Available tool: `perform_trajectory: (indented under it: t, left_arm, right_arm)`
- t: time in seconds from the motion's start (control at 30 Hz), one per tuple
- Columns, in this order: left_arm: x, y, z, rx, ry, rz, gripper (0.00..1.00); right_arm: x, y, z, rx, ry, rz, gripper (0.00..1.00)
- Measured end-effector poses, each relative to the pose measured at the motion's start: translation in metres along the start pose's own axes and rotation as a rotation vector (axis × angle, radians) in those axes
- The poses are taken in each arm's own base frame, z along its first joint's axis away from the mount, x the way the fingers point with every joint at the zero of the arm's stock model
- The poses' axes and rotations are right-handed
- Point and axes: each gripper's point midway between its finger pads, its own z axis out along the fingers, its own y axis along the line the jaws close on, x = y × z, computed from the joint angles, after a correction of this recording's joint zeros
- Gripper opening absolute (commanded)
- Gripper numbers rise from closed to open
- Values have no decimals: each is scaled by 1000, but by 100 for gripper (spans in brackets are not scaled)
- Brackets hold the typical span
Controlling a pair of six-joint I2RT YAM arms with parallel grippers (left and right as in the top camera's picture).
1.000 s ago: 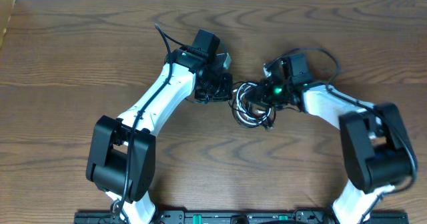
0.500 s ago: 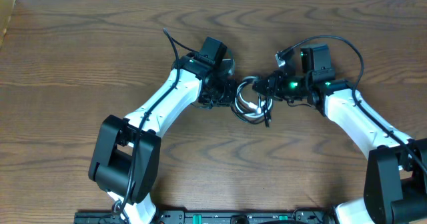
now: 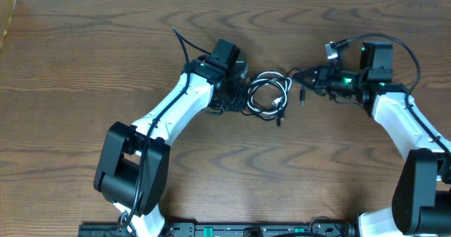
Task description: Untangle cables
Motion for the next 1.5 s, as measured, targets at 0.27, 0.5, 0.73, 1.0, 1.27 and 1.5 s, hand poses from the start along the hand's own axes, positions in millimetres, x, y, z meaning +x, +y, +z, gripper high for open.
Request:
perform_trajectory:
  t: [0.27,0.5,0.73,1.0,1.27,1.5]
  left_arm:
    - [-4,15,-1,-88,-24,15,8]
    - [-9,31,-3,-178,-48,31,43]
    - [-9,36,-4,-209,-53,30,43]
    - [-20,-3,-21,-34,-116,66,43]
    - [-20,-69,-15,98,-162,208,45]
    - [-18,-130,-6,197,-229,348,47]
  right_arm:
    - [16,-61,-4,336,-27,146,1]
    - [19,-94,-19,529,-59,154,3]
    - [15,-102,-24,581,-75,113,57]
    - [8,-111,-37,605,-97,98,69]
    - [-14,-135,-95,614,-223,224,69]
    - [-18,-144,-137,629,-302,279,71]
